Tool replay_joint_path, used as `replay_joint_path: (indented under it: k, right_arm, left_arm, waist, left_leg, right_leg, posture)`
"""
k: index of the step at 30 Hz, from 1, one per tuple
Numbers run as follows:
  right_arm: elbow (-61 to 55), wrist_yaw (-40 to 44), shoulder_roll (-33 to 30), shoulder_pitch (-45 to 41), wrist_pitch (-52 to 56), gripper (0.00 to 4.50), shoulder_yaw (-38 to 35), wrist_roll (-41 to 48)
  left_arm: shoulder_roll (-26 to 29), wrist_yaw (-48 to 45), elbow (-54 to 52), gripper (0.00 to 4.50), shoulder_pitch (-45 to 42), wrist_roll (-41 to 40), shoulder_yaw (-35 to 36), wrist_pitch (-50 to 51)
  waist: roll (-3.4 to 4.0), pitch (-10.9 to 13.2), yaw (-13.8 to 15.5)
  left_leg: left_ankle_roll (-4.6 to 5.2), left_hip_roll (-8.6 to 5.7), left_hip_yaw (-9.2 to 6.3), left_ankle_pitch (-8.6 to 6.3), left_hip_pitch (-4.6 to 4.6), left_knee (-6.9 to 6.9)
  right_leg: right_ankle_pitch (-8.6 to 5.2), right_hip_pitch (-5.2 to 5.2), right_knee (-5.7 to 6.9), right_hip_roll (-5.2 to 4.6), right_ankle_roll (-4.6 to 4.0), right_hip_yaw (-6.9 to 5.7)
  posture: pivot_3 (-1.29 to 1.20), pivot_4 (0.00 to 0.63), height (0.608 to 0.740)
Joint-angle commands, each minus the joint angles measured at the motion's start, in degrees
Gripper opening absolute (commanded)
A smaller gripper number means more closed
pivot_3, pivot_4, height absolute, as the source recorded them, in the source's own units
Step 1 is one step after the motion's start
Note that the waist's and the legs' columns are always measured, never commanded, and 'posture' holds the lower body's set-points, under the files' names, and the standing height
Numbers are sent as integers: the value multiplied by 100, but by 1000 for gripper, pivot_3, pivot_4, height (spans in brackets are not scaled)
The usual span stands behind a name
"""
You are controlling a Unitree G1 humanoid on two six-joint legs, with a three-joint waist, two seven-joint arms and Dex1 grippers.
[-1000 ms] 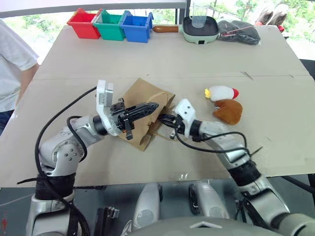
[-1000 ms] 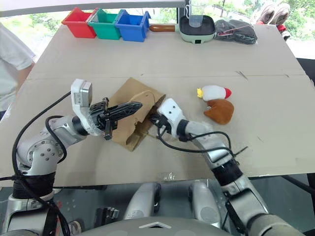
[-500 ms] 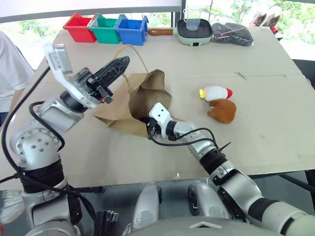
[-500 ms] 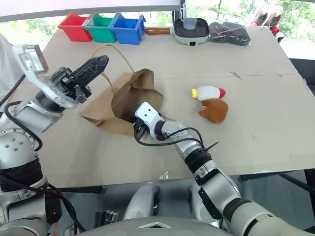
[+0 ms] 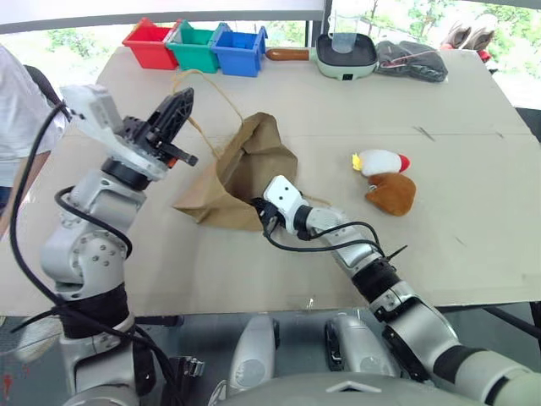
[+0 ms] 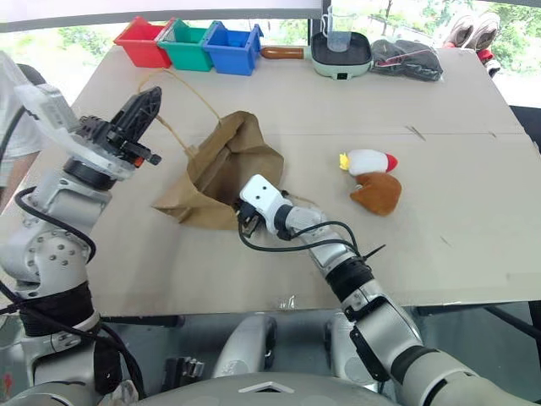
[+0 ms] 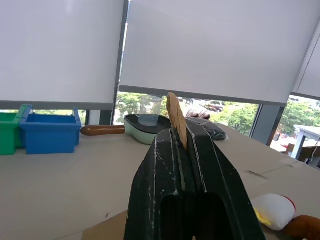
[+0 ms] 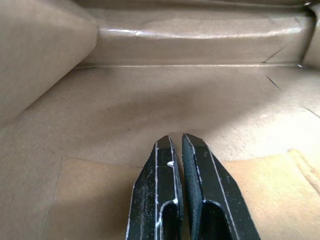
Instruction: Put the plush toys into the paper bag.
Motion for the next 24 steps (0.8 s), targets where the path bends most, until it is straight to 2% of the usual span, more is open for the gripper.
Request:
replay_joint_path:
  k: [1, 4, 5, 8, 9, 11, 15, 17, 20, 21, 22, 23, 24]
  right_arm:
    - [-1077, 261, -233, 86, 746, 889, -366, 457]
    - [-2515, 196, -764, 345, 1291, 2354, -527, 428]
    - [-3106, 164, -1013, 426, 1614, 2602, -635, 426]
    - [-4447, 95, -1631, 503, 2747, 4031, -1054, 641]
    - [-4669, 27, -1740, 492, 3006, 4031, -1118, 658]
    - [-5112, -382, -2326, 461, 3630, 4031, -1049, -27]
    - [-5496, -55, -3349, 782, 4977, 4031, -1866, 374]
    - [-5506, -18, -3610, 948, 5483, 4031, -2060, 503]
    - [-4953, -187, -3994, 1284, 5404, 4031, -1690, 287]
    - [-4822, -225, -4005, 1352, 5319, 3509, -1620, 285]
    - [-4756, -227, -4029, 1398, 5204, 3213, -1559, 290]
    - [-4739, -232, -4038, 1423, 5108, 2541, -1540, 307]
    - [-4764, -229, -4022, 1428, 5058, 2243, -1562, 349]
  left_arm:
    - [-6, -276, -192, 0, -38, 63, -111, -179]
    - [-48, -606, -187, 0, 130, 137, -323, -213]
    - [-62, -723, -165, 0, 155, 203, -420, -263]
    - [-109, -885, -51, 0, 94, 372, -603, -381]
    - [-105, -923, -20, 0, 83, 403, -616, -397]
    - [-134, -1003, 46, 0, 58, 496, -667, -493]
    - [-255, -1042, 107, 0, -9, 604, -742, -598]
    - [-306, -1060, 110, 0, -25, 636, -749, -634]
    - [-388, -1093, 119, 0, -54, 667, -780, -684]
    - [-404, -1118, 120, 0, -59, 658, -778, -683]
    - [-412, -1150, 102, 0, -57, 622, -778, -666]
    - [-415, -1192, 79, 0, -52, 570, -774, -644]
    - [-407, -1230, 69, 0, -47, 528, -765, -627]
  waist:
    - [-2, 4, -6]
    - [0, 5, -24]
    - [2, 6, -24]
    - [3, 7, -13]
    - [3, 7, -11]
    - [3, 7, -25]
    - [5, 8, 1]
    - [2, 9, 8]
    - [1, 9, -24]
    - [1, 9, -35]
    - [2, 9, -52]
    - [1, 9, -55]
    - [0, 8, -55]
  left_leg:
    - [0, -1, 1, 0, -3, 0]
    - [0, 0, 3, 0, -4, -6]
    - [0, 1, 4, 0, -7, -12]
    - [-1, 2, -2, 1, -73, -3]
    - [-1, 3, -3, 1, -87, 2]
    - [0, 3, 0, 1, -84, 2]
    - [0, 2, 4, 1, -83, -1]
    - [1, -3, 4, 0, -85, 0]
    - [2, -2, 13, 0, -83, 0]
    - [2, -1, 13, 0, -82, 0]
    - [2, 0, 13, 0, -81, 0]
    - [2, 1, 13, 0, -78, 0]
    - [2, 2, 12, 0, -77, 0]
  right_leg:
    - [0, -4, 0, -1, 0, 0]
    - [0, -12, 1, 1, 0, 2]
    - [0, -19, 1, 2, 0, 3]
    - [0, -85, 10, 3, 0, -1]
    - [1, -94, 12, 3, 0, -3]
    - [1, -94, 11, 3, 0, 0]
    - [0, -93, 7, 3, 0, 2]
    - [0, -90, 2, -1, 1, 0]
    - [0, -89, -3, -1, 1, 9]
    - [0, -89, -3, 2, 1, 10]
    - [0, -89, -2, 3, 1, 11]
    - [0, -89, 2, 6, 2, 13]
    - [0, -89, 2, 8, 2, 13]
  posture:
    - [0, 150, 740]
    - [0, 150, 740]
    - [0, 150, 740]
    - [0, 150, 740]
    - [0, 150, 740]
    - [0, 150, 740]
    - [0, 150, 740]
    - [0, 150, 740]
    - [0, 150, 740]
    - [0, 150, 740]
    - [0, 150, 740]
    - [0, 150, 740]
    - [0, 150, 740]
